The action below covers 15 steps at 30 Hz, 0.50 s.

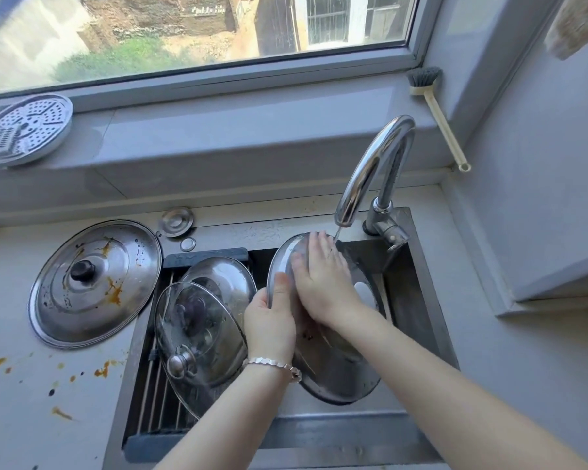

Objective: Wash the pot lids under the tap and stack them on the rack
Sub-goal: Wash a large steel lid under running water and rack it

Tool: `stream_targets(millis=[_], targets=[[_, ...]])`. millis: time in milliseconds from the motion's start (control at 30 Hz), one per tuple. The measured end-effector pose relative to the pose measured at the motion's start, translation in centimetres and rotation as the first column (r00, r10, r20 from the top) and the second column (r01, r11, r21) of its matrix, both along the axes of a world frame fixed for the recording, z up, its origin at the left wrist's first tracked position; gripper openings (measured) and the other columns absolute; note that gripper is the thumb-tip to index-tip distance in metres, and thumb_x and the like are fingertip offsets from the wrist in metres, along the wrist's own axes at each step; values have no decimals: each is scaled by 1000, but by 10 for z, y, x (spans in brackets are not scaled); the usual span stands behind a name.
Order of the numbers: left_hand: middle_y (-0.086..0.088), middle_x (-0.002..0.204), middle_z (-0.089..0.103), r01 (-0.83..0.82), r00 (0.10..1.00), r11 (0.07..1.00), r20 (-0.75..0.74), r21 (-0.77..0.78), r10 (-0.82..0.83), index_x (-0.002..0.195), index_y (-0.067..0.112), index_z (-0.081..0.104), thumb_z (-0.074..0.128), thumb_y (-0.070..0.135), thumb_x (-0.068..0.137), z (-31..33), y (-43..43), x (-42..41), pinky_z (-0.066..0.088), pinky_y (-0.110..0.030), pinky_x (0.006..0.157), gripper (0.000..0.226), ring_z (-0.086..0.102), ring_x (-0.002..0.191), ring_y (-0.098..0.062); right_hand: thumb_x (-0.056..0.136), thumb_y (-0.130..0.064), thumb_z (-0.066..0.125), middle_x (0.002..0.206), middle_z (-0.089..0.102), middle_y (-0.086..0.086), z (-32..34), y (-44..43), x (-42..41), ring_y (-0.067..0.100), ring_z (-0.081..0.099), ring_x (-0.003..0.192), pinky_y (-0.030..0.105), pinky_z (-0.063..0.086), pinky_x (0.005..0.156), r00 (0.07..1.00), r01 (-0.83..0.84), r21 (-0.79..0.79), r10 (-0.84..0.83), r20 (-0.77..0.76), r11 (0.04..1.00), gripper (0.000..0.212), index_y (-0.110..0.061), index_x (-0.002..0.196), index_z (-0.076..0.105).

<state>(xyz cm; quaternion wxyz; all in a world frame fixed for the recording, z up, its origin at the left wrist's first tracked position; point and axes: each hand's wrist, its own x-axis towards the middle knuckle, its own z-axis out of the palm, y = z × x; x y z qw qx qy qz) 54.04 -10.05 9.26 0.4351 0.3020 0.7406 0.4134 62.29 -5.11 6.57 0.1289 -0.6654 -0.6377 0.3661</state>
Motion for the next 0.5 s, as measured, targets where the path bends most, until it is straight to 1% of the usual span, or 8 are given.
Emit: stream_targets(millis=[100, 167, 233, 300, 333, 400, 467, 500], targets=[[1, 50, 28, 51, 995, 998, -92, 44, -46, 54, 14, 28, 45, 35, 94, 2, -9, 6, 25, -15, 39, 48, 25, 45, -10, 99, -41, 22, 155, 14, 14, -2, 24, 8, 27, 11, 143, 40, 9, 117, 954, 282, -202, -296, -42, 938, 62, -4, 147, 16], [0, 50, 32, 36, 994, 998, -101, 57, -30, 54, 12, 33, 40, 35, 96, 3, -8, 4, 30, -17, 47, 48, 30, 48, -13, 100, -38, 20, 158, 2, 14, 6, 12, 2, 25, 1, 145, 38, 2, 118, 976, 212, -175, -217, -10, 961, 62, -3, 149, 6], [0, 56, 48, -29, 999, 997, -44, 68, 32, 57, 13, 48, 36, 35, 98, 2, -2, 0, 40, -26, 64, 47, 45, 58, -15, 100, -36, 19, 157, -13, 9, 17, -17, -14, 18, -13, 145, 32, -9, 117, 998, 12, -17, -13, -59, 1000, 62, -6, 148, -6], [3, 61, 55, -58, 998, 994, -2, 93, 58, 59, 18, 53, 36, 32, 99, 4, 4, -2, 43, -21, 64, 46, 51, 62, -12, 100, -37, 20, 157, -16, 4, 21, -27, -17, 13, -17, 144, 30, -11, 116, 994, -50, 85, 58, -90, 995, 62, -10, 149, -7], [4, 56, 49, -45, 999, 993, -23, 108, 47, 55, 18, 47, 36, 30, 99, 6, 4, -2, 39, -13, 55, 47, 46, 56, -11, 100, -38, 20, 158, -12, 5, 16, -18, -14, 14, -13, 145, 32, -8, 117, 997, -21, 77, 27, -72, 997, 62, -10, 150, -3], [4, 48, 30, 30, 995, 991, -100, 131, -17, 50, 17, 28, 37, 29, 99, 9, -2, -1, 25, -15, 40, 50, 28, 47, -13, 99, -38, 15, 157, 5, 14, 2, 15, -1, 22, 1, 145, 39, 2, 118, 985, 169, -33, -169, -16, 985, 58, -6, 148, 14], [4, 47, 22, 85, 989, 986, -129, 145, -66, 51, 18, 22, 38, 29, 98, 10, -8, -2, 18, -19, 40, 51, 21, 46, -13, 96, -34, 10, 155, 12, 20, 0, 31, 9, 29, 8, 143, 45, 7, 117, 955, 297, -133, -291, 65, 946, 58, -2, 142, 23], [5, 46, 23, 81, 990, 987, -130, 139, -64, 50, 18, 22, 38, 29, 98, 9, -9, -4, 19, -22, 42, 52, 21, 46, -13, 97, -34, 10, 156, 6, 18, 1, 26, 6, 29, 3, 144, 45, 3, 118, 966, 254, -109, -247, 75, 961, 58, -2, 143, 21]])
